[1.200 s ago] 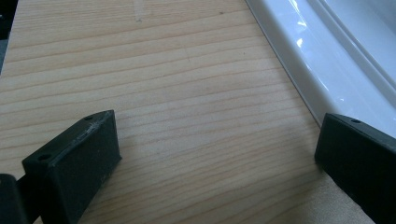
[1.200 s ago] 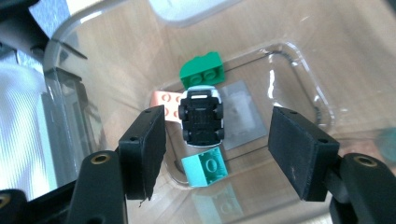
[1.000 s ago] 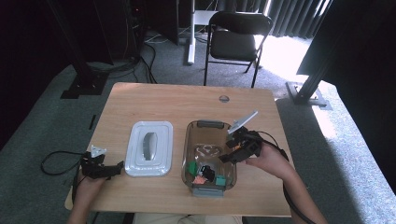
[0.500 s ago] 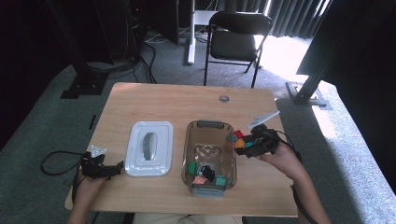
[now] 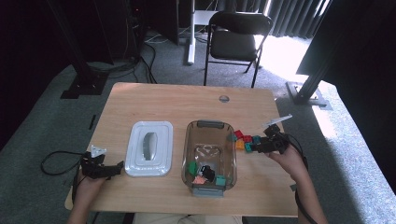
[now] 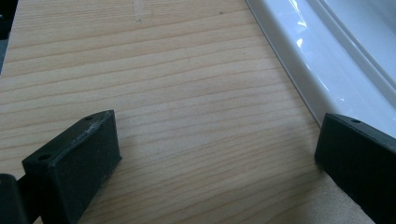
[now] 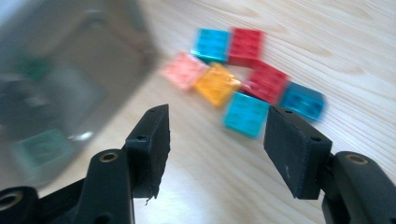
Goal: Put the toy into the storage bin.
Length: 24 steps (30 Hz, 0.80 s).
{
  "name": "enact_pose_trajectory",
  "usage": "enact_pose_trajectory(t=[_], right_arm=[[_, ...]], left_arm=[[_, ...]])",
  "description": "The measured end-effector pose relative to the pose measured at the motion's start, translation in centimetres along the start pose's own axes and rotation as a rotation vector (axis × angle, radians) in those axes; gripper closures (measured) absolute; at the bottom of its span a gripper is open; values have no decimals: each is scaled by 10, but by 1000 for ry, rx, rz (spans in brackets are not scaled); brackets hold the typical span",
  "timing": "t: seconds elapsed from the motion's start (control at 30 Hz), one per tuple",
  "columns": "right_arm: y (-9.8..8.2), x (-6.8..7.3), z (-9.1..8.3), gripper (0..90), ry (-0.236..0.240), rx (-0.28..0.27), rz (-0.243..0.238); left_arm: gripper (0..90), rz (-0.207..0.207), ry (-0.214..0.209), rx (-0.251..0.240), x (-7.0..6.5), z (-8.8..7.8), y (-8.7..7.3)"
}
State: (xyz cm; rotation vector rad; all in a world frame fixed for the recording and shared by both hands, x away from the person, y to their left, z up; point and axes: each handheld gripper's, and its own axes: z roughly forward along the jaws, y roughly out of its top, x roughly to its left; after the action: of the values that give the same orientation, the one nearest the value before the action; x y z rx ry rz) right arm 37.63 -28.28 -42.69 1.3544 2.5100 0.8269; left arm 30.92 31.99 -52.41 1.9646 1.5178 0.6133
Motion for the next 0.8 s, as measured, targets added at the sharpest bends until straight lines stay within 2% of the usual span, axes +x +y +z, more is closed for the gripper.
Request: enact_pose_trajectory(t=[0.17, 0.4, 0.63, 0.8], right_arm=[[-5, -23, 15, 404, -57, 6, 92], [-7, -43, 34, 403, -85, 1, 179], [1, -48, 47, 395, -95, 9, 206], [6, -51, 57, 403, -107, 43, 205]], left_arm=[[5, 0, 0, 0, 0, 0, 0], [5, 1, 0, 0, 0, 0, 0], [5, 0, 0, 0, 0, 0, 0], [5, 0, 0, 0, 0, 0, 0]])
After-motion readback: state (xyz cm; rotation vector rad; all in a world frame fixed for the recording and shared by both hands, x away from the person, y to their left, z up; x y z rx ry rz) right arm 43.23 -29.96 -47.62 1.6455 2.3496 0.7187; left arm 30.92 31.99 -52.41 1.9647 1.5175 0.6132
